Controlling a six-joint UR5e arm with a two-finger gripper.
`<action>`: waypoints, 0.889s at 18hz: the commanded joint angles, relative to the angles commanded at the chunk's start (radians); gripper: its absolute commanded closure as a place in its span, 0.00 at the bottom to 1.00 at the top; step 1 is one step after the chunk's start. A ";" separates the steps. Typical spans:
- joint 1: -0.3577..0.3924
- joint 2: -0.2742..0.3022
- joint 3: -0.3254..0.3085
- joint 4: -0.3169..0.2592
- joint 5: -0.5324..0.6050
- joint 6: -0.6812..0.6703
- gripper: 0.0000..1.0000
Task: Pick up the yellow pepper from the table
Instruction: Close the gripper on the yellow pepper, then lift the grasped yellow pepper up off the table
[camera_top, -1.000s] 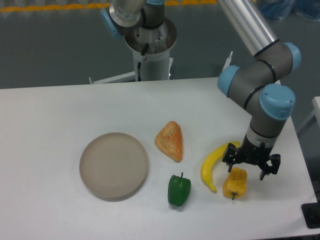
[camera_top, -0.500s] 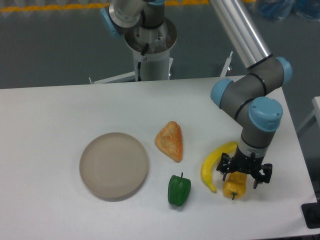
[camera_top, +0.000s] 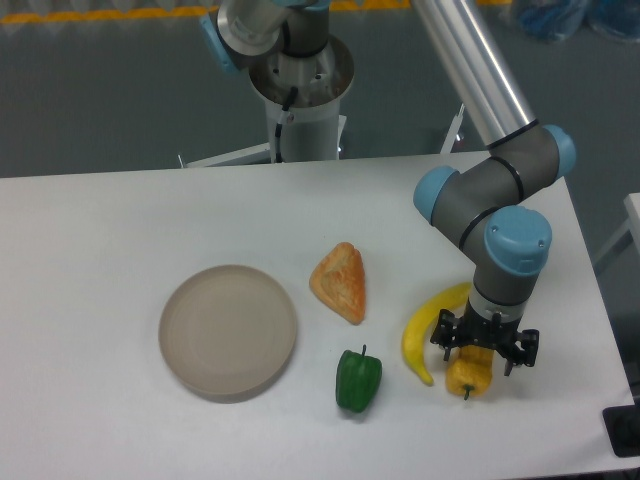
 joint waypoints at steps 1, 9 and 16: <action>0.000 0.002 0.002 0.000 0.000 0.005 0.36; 0.003 0.012 0.015 0.006 -0.008 0.014 0.63; -0.034 0.084 0.097 -0.021 0.034 0.015 0.63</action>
